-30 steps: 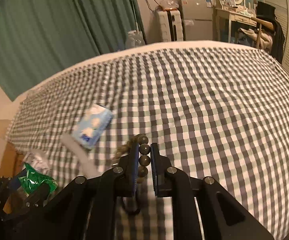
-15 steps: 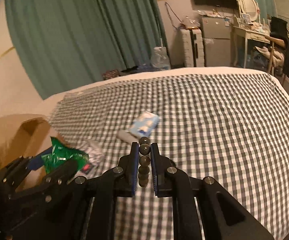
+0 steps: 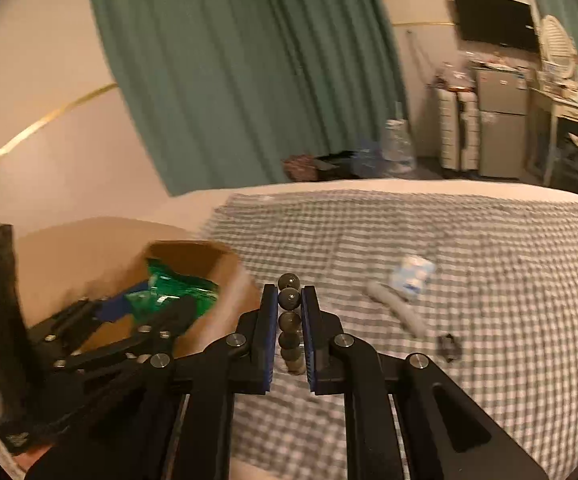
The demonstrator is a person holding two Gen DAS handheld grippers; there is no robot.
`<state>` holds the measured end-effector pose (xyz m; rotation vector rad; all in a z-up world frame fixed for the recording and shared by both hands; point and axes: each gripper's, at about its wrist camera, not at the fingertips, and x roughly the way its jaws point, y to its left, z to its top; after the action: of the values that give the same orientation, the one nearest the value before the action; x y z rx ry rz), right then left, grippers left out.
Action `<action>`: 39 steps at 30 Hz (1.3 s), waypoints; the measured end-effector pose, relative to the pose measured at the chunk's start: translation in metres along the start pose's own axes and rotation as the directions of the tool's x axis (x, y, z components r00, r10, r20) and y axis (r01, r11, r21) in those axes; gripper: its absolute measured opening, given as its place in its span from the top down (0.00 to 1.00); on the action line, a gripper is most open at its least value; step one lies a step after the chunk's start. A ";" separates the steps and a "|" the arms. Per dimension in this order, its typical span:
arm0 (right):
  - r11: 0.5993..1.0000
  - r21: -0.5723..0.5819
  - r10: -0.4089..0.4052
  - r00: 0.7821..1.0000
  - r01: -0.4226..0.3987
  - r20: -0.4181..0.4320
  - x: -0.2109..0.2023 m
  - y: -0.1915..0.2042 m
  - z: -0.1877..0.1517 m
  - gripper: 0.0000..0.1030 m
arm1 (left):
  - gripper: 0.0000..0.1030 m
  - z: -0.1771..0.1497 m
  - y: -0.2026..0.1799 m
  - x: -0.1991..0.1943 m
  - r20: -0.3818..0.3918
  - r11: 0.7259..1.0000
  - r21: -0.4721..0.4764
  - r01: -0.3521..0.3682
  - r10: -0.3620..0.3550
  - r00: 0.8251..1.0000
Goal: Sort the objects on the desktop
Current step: 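Carry the green sachet and bead bracelet over the cardboard box, then open both tools to drop the sachet and bracelet into the box, then move both open tools back over the silver packet and hair tie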
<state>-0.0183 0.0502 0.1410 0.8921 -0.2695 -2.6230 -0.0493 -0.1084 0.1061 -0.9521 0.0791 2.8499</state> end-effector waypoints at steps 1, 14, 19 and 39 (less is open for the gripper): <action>1.000 -0.016 0.012 1.000 -0.012 -0.003 0.003 0.012 0.000 0.89 | 0.49 -0.001 0.013 -0.004 0.003 1.000 -0.011 -0.015 0.015 1.000; 0.974 -0.099 0.184 0.969 -0.202 -0.167 0.088 0.130 -0.013 0.89 | 0.49 -0.056 0.121 0.000 -0.062 0.984 -0.109 -0.142 0.135 0.989; 0.975 -0.117 0.163 0.963 -0.191 -0.215 0.120 0.144 -0.023 0.89 | 0.47 -0.080 0.147 0.011 -0.104 0.978 -0.140 -0.155 0.141 0.984; 0.978 -0.090 -0.190 0.981 0.186 -0.038 0.042 -0.002 -0.012 0.56 | 0.01 -0.066 0.038 -0.005 -0.025 0.998 -0.050 -0.045 0.044 0.999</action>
<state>-0.0425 0.0353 0.1082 0.9913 -0.0614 -2.7579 -0.0115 -0.1525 0.0568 -1.0061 0.0309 2.8950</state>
